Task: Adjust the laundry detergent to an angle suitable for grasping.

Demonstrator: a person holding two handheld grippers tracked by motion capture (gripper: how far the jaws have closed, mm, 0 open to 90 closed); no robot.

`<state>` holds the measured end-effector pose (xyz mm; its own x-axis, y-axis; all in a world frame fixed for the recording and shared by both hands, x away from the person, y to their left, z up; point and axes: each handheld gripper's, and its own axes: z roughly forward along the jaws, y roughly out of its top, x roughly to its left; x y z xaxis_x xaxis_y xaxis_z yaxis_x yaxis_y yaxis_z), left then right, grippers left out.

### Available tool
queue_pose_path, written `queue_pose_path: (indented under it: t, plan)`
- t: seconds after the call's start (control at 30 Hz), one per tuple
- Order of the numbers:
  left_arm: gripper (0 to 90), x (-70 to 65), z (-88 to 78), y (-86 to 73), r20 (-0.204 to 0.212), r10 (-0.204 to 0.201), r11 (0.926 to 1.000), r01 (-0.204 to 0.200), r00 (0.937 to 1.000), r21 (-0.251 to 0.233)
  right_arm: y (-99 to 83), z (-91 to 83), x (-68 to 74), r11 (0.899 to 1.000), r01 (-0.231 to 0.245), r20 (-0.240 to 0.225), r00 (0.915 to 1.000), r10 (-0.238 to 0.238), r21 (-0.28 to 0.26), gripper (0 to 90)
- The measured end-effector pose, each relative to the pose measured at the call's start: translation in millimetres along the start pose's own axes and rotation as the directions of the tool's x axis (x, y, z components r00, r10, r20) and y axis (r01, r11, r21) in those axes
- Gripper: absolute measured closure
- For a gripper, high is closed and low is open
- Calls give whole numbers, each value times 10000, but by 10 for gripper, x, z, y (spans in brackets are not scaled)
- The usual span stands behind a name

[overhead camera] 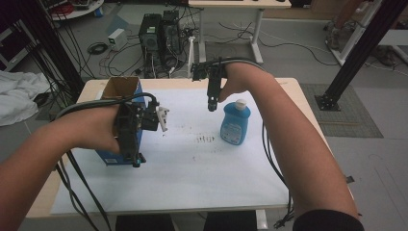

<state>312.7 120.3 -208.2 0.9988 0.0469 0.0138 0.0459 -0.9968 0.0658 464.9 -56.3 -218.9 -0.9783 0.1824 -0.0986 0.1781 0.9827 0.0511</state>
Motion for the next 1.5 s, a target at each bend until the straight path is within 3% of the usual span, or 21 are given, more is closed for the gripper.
queue_pose_path:
  t: [0.33, 0.77, 1.17, 1.5]
  plan:
    - [52, 74, 59, 49, 67, 3, 10000, -4, 10000, 55, -49, 18, -37, 10000, 76, -9, 10000, -76, -41, 115]
    - [52, 75, 121, 68, 160, -139, 9998, 136, 9998, 167, -84, 29, -5, 9999, 54, 38, 10000, -54, -94, 115]
    - [52, 13, 103, 83, -35, -165, 9997, 166, 9999, 181, -112, -24, 36, 9997, 121, 96, 9999, -119, -200, 115]
    - [52, -37, 106, 101, 37, -129, 9996, 128, 9999, 248, -125, -71, 65, 9993, 131, 128, 9998, -126, -363, 115]
